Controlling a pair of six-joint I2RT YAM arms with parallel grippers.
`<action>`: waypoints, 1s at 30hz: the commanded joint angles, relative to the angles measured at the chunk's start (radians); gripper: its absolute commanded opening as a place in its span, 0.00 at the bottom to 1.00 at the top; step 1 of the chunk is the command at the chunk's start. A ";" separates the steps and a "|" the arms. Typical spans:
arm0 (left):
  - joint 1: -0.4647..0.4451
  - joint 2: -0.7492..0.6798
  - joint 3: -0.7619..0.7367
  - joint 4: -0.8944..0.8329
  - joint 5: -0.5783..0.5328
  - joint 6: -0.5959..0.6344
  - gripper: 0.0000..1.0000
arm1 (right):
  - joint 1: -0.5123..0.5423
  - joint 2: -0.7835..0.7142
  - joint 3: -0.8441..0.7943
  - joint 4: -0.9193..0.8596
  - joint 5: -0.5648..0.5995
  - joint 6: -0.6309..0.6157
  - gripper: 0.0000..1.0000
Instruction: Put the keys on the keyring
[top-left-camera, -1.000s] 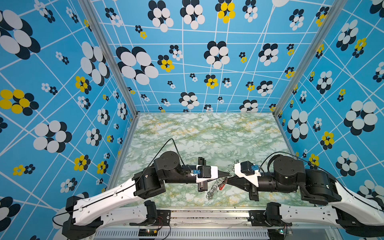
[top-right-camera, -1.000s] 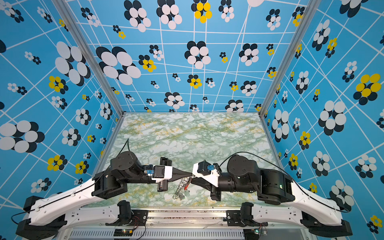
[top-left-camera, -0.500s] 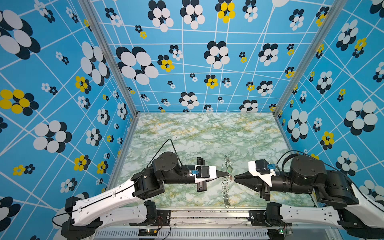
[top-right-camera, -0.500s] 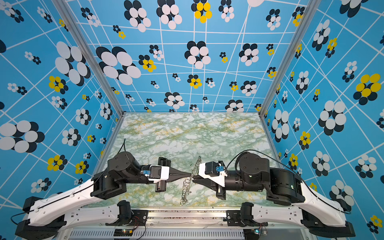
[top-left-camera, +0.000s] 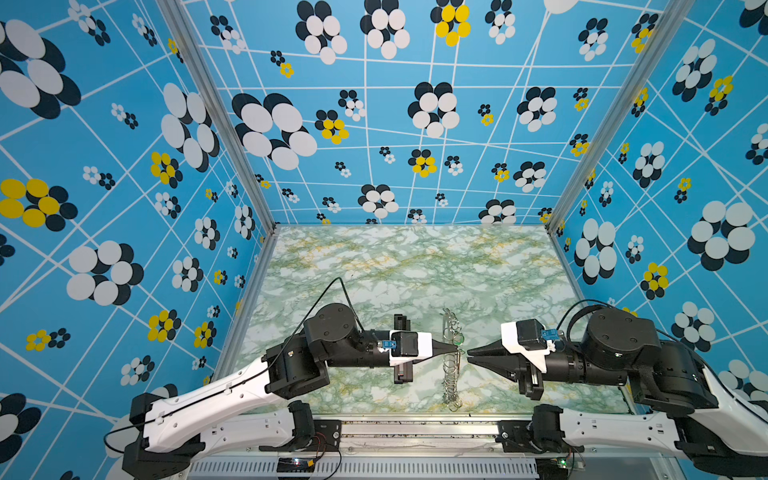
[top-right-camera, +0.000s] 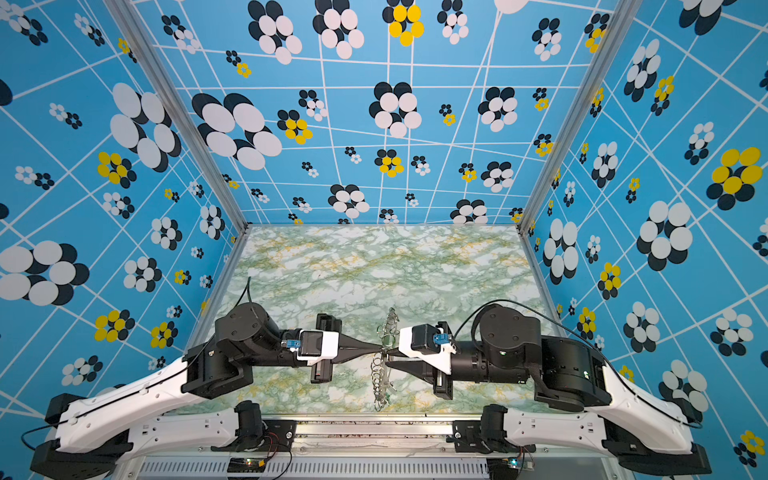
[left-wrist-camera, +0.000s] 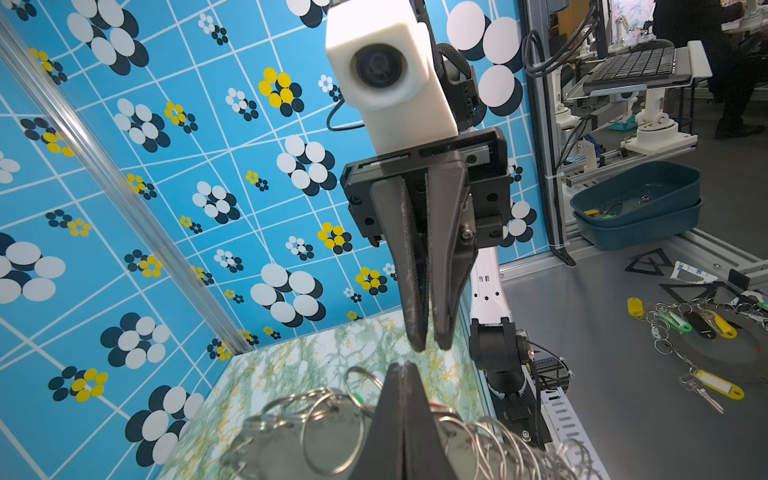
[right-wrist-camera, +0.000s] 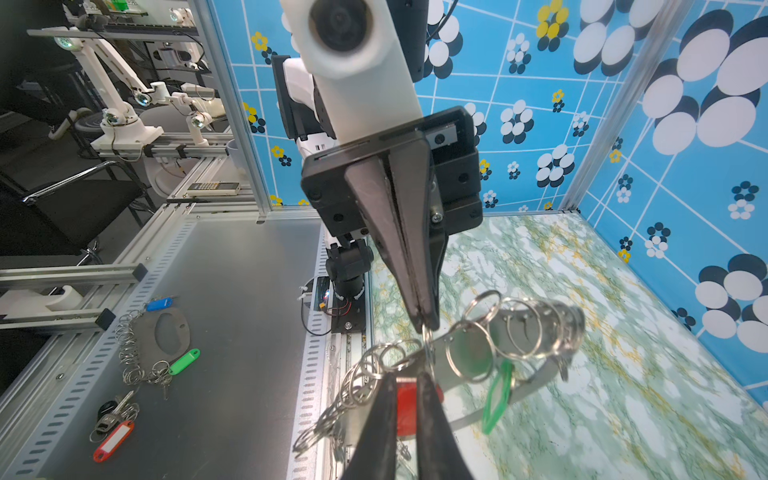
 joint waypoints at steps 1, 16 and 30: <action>0.007 -0.006 0.005 0.067 0.026 -0.010 0.00 | -0.003 0.012 -0.007 0.029 -0.026 -0.023 0.14; 0.006 -0.009 0.005 0.070 0.049 -0.015 0.00 | -0.007 0.026 -0.008 0.030 -0.011 -0.048 0.14; 0.007 -0.012 0.006 0.057 0.042 -0.009 0.00 | -0.007 0.006 0.018 -0.006 0.047 -0.071 0.22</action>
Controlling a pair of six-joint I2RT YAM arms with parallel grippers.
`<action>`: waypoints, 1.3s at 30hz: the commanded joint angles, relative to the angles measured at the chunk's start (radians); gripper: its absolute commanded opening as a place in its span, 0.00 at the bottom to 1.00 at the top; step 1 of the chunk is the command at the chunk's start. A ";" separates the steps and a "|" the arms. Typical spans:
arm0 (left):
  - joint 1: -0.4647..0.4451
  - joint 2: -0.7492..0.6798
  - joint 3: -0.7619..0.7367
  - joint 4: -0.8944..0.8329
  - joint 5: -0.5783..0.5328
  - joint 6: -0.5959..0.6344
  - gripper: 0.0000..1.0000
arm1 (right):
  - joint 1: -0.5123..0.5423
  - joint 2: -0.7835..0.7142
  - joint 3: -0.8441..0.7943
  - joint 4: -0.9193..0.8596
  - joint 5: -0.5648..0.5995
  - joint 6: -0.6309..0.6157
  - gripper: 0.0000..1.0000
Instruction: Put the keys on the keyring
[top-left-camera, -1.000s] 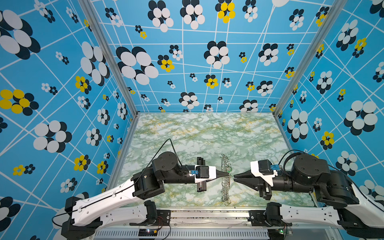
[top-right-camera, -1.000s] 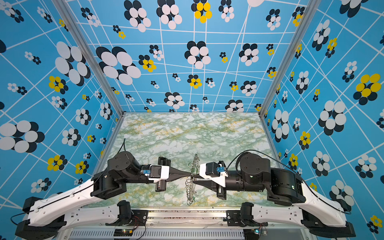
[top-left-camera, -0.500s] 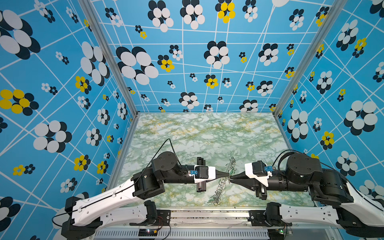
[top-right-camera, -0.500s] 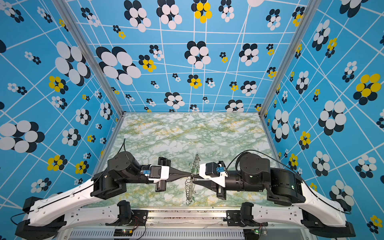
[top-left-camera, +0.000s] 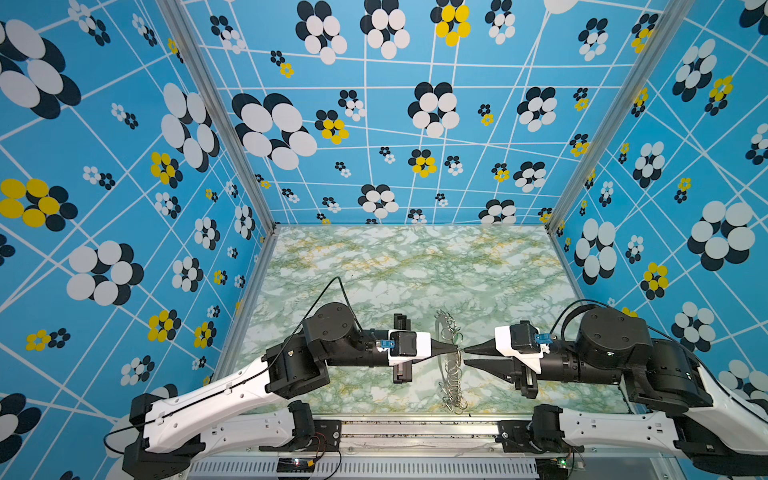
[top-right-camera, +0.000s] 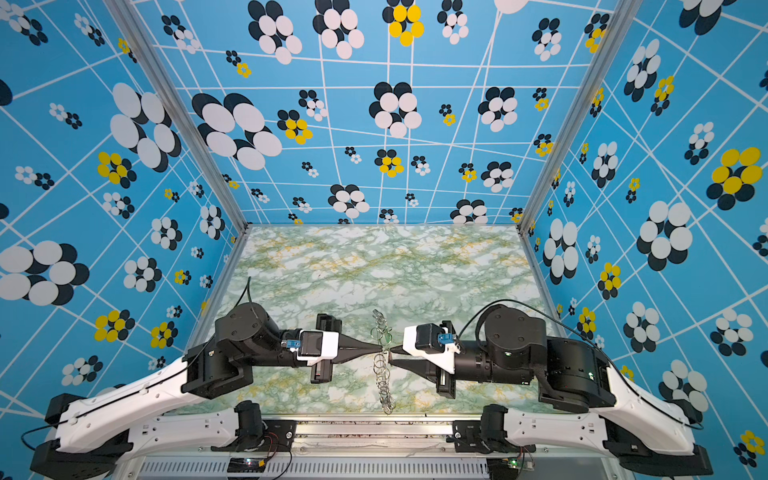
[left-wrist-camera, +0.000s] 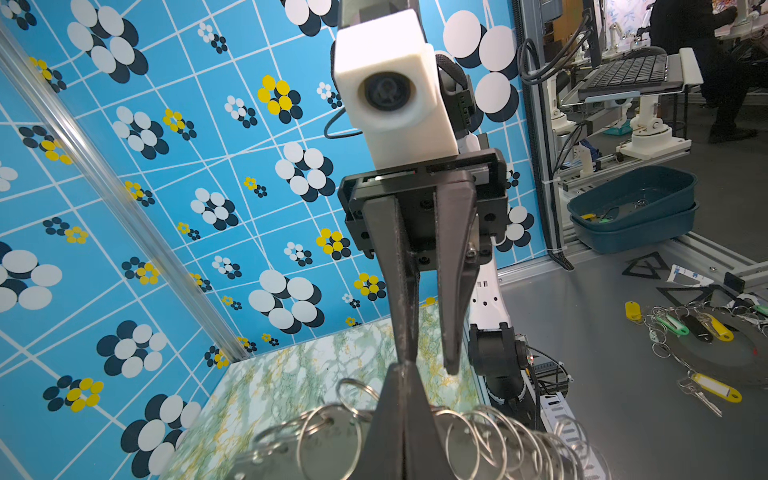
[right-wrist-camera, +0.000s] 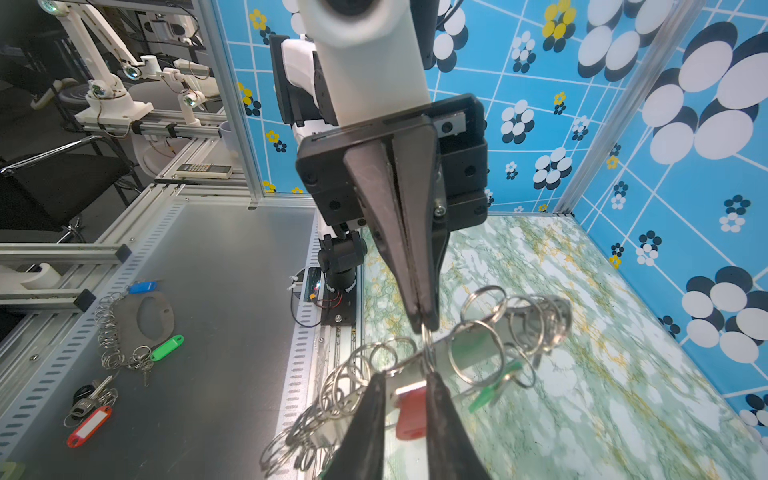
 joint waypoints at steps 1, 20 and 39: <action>0.001 -0.011 0.007 0.044 0.023 -0.009 0.00 | -0.006 -0.001 0.018 -0.002 0.036 -0.019 0.22; 0.000 -0.009 0.014 0.059 0.044 -0.015 0.00 | -0.014 0.026 0.000 0.035 -0.021 -0.031 0.18; 0.001 -0.011 0.016 0.036 0.039 -0.024 0.00 | -0.018 0.041 0.009 0.011 -0.033 -0.023 0.00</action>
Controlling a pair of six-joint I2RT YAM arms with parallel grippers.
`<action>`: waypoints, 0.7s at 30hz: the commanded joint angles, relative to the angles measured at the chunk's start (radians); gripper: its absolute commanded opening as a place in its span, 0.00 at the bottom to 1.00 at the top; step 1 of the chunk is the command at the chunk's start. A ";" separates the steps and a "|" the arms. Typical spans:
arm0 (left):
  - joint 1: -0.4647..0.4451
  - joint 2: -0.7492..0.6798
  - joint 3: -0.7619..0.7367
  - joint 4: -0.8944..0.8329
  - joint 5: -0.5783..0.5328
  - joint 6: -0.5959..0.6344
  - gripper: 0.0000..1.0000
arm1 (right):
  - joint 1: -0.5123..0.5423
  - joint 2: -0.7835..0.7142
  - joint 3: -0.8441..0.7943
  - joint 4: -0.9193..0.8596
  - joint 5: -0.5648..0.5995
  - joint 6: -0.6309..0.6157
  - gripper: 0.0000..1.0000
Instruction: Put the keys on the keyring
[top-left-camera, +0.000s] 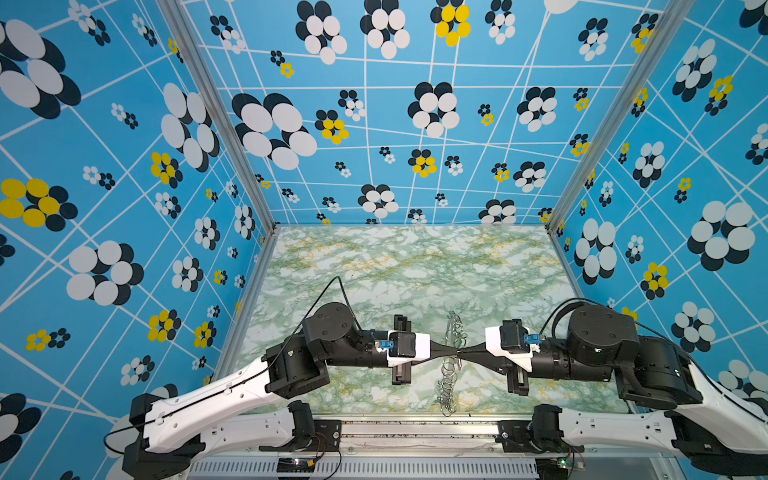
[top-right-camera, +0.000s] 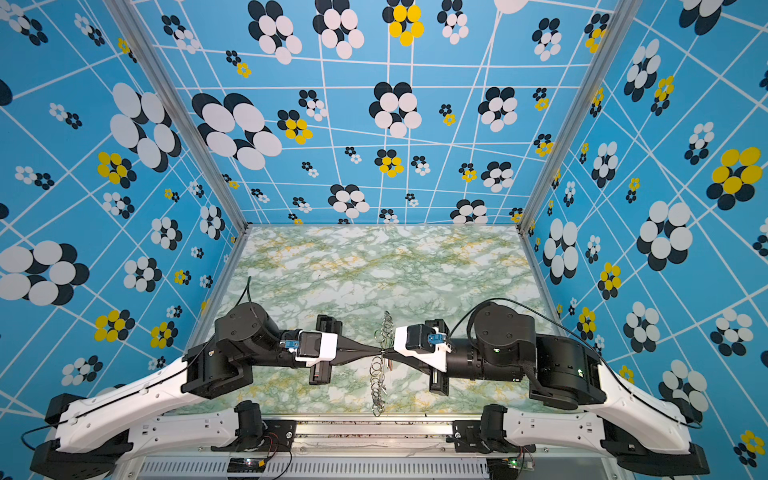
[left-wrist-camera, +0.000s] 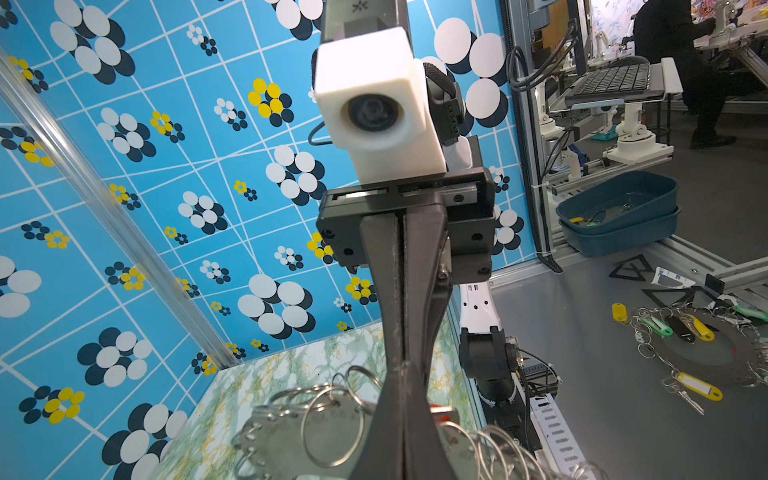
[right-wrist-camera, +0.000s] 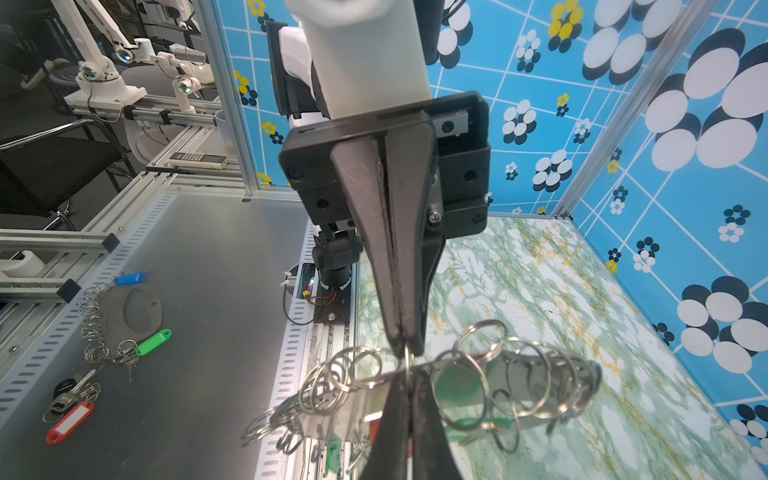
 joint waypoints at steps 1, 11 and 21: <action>0.001 -0.011 0.020 0.019 0.008 -0.015 0.00 | -0.007 0.014 0.019 -0.023 -0.009 0.009 0.00; 0.000 0.008 0.097 -0.179 -0.041 -0.063 0.42 | -0.006 0.048 0.100 -0.163 0.043 0.006 0.00; 0.001 0.095 0.208 -0.338 -0.004 -0.075 0.36 | -0.007 0.064 0.119 -0.189 0.065 -0.002 0.00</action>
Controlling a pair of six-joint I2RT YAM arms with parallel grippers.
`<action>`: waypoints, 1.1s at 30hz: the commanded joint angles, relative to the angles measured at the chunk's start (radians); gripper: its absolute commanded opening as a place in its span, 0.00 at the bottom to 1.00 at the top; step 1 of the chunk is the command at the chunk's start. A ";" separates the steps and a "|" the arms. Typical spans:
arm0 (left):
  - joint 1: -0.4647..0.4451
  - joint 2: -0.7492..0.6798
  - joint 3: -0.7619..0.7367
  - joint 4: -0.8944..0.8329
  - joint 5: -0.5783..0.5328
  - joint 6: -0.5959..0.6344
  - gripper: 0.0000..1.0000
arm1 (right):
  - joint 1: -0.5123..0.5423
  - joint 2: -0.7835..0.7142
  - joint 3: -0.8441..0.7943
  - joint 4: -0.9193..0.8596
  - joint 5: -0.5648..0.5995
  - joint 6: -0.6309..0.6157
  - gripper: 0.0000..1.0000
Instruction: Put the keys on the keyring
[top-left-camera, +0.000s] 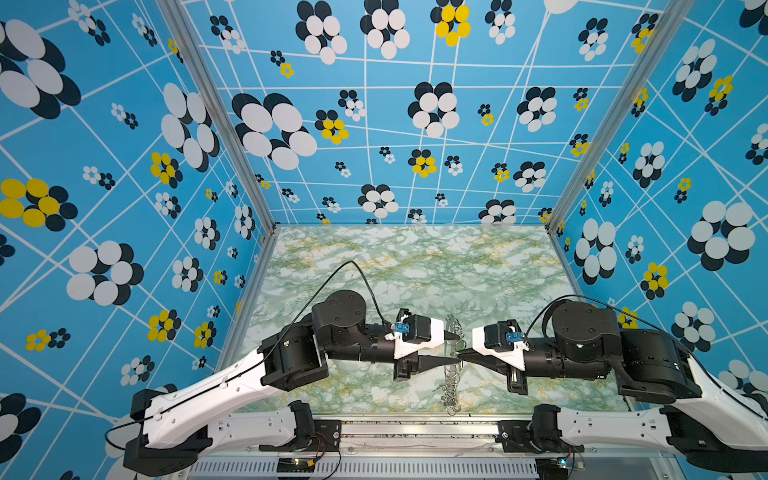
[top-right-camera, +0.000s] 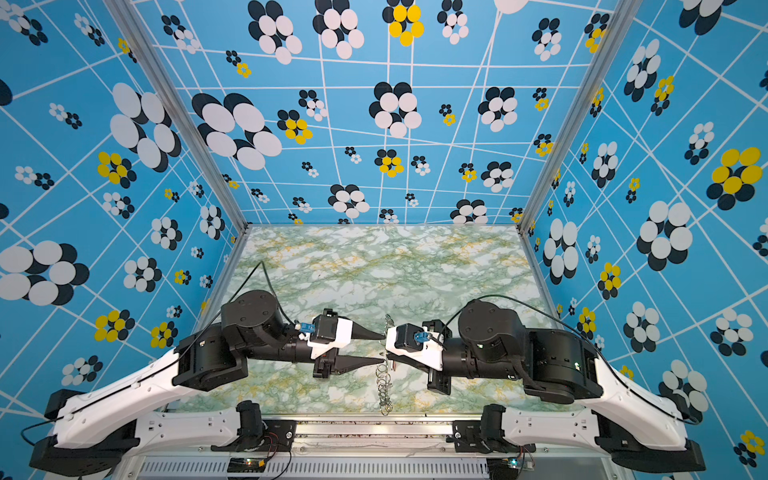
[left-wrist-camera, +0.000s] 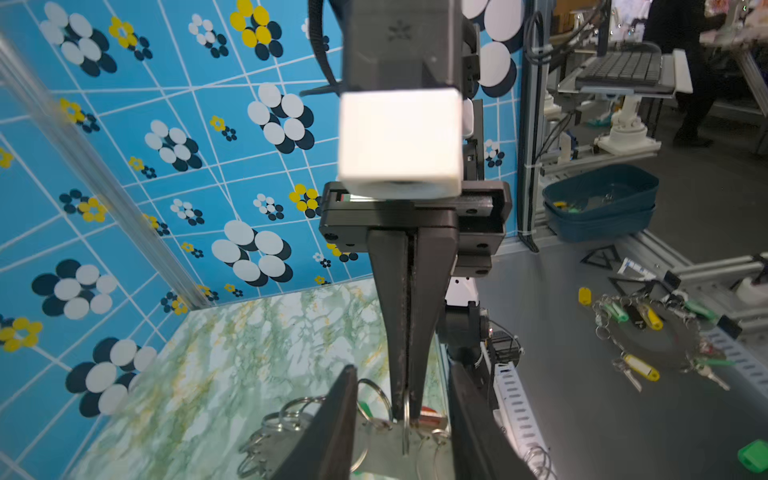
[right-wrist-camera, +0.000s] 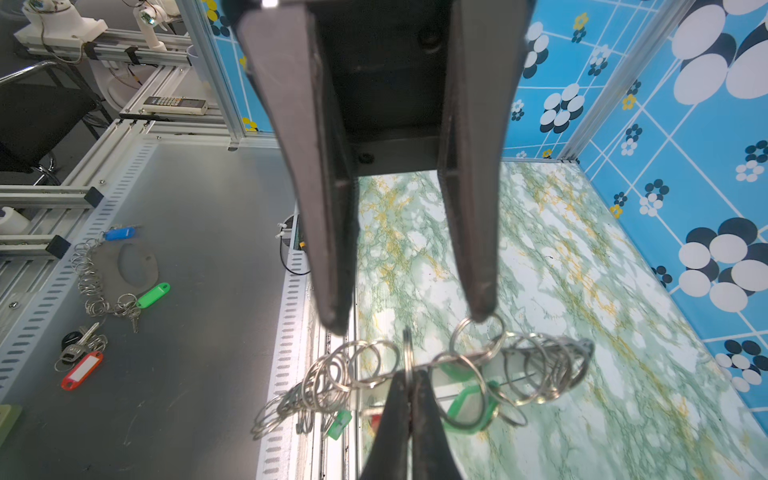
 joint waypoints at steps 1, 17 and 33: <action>0.001 0.009 0.026 -0.057 0.015 -0.007 0.37 | -0.004 -0.003 0.032 0.003 0.025 -0.002 0.00; -0.001 0.045 0.046 -0.076 -0.012 0.005 0.20 | -0.004 -0.007 0.032 0.010 0.025 -0.006 0.00; -0.004 0.058 0.050 -0.097 -0.016 0.018 0.00 | -0.005 -0.004 0.039 0.023 0.014 -0.010 0.00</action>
